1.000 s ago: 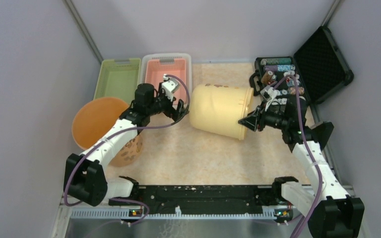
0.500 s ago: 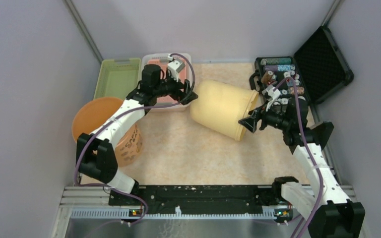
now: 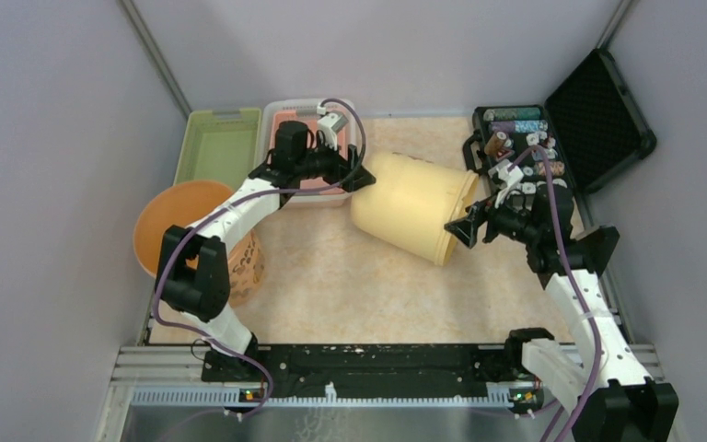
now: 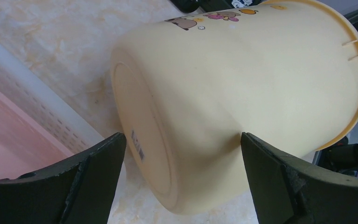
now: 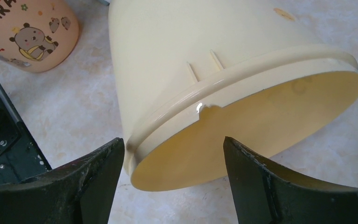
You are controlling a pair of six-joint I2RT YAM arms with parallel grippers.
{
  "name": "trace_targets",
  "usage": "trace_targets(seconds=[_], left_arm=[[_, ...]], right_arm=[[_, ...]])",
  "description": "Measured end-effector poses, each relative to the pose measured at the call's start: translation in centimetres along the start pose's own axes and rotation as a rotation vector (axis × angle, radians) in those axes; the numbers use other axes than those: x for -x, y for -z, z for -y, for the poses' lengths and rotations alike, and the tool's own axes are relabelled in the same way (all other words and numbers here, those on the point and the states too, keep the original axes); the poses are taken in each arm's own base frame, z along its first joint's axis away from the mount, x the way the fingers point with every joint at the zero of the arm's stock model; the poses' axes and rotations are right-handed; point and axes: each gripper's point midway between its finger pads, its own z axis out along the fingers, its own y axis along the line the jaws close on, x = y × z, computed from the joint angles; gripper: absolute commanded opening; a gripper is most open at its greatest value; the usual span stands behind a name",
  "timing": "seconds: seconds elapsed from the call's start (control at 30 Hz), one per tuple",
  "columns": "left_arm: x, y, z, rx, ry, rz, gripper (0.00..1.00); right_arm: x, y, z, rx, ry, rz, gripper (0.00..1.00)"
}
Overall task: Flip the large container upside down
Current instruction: Turn the container upside down at the center of the board.
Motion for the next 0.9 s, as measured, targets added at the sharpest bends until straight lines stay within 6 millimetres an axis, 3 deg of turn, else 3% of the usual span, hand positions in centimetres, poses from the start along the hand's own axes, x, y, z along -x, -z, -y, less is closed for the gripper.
trace_targets(seconds=[0.27,0.5,0.9], left_arm=[[-1.4,0.8,0.9,-0.022,0.046,0.036,0.98],[-1.4,1.6,1.7,-0.032,0.067,0.071,0.98],[-1.6,2.1,1.8,-0.037,0.106,0.104,0.97]], right_arm=[[2.3,0.0,0.2,-0.007,-0.026,-0.020,0.76],[4.3,-0.2,1.3,-0.055,-0.056,-0.053,0.65],[3.5,0.3,1.3,-0.078,-0.141,-0.151,0.63]])
